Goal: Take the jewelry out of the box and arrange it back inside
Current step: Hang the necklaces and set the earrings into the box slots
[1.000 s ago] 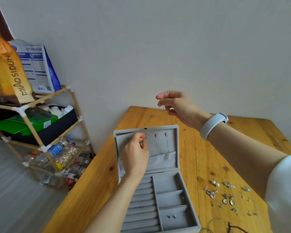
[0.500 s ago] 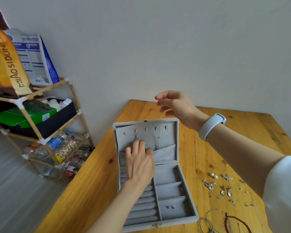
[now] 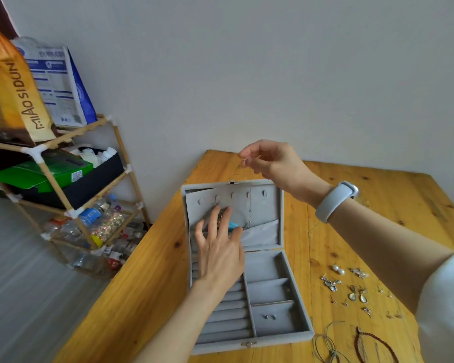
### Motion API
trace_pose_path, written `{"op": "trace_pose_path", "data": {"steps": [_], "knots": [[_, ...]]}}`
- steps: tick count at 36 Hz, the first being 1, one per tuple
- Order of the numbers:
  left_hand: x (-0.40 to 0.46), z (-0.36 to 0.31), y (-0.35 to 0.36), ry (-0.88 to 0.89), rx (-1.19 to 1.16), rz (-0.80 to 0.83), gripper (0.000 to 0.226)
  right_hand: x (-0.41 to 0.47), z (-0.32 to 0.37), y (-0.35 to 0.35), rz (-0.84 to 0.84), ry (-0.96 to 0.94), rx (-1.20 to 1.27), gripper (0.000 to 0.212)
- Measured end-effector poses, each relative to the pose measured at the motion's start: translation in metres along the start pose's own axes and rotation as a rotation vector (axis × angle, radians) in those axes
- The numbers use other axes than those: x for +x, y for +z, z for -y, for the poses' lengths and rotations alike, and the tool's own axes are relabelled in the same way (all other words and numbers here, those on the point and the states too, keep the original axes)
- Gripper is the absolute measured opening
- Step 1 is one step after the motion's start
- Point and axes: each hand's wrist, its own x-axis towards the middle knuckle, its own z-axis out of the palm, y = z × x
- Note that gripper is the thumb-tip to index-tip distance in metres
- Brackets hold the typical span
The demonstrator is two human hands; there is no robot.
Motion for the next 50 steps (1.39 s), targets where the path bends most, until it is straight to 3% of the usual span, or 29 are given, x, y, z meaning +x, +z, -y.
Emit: {"op": "trace_pose_path", "data": {"steps": [5, 11, 18, 22, 33, 41, 46, 50], "knots": [[0.000, 0.001, 0.000, -0.009, 0.005, -0.010, 0.024, -0.005, -0.026, 0.017, 0.058, -0.069, -0.360, 0.015], [-0.004, 0.004, 0.001, -0.011, 0.000, -0.033, 0.026, -0.014, -0.052, 0.030, 0.038, -0.170, -0.569, 0.018], [-0.009, 0.006, 0.002, 0.025, -0.009, -0.040, 0.031, -0.014, -0.074, 0.043, -0.125, -0.524, -0.847, 0.012], [-0.011, 0.007, 0.002, 0.040, -0.005, -0.029, 0.034, -0.011, -0.089, 0.050, -0.206, -0.588, -0.885, 0.022], [-0.016, 0.013, 0.004, 0.088, -0.014, 0.008, 0.032, 0.006, -0.096, 0.051, -0.337, -0.784, -1.044, 0.008], [-0.019, 0.015, 0.004, 0.111, -0.028, 0.023, 0.031, 0.013, -0.098, 0.051, -0.377, -0.721, -1.042, 0.003], [-0.019, 0.014, 0.005, 0.105, -0.048, 0.019, 0.031, 0.012, -0.089, 0.051, -0.421, -0.436, -0.884, 0.025], [-0.019, 0.014, 0.006, 0.103, -0.049, 0.008, 0.031, 0.012, -0.089, 0.045, -0.364, -0.319, -0.865, 0.027]]}}
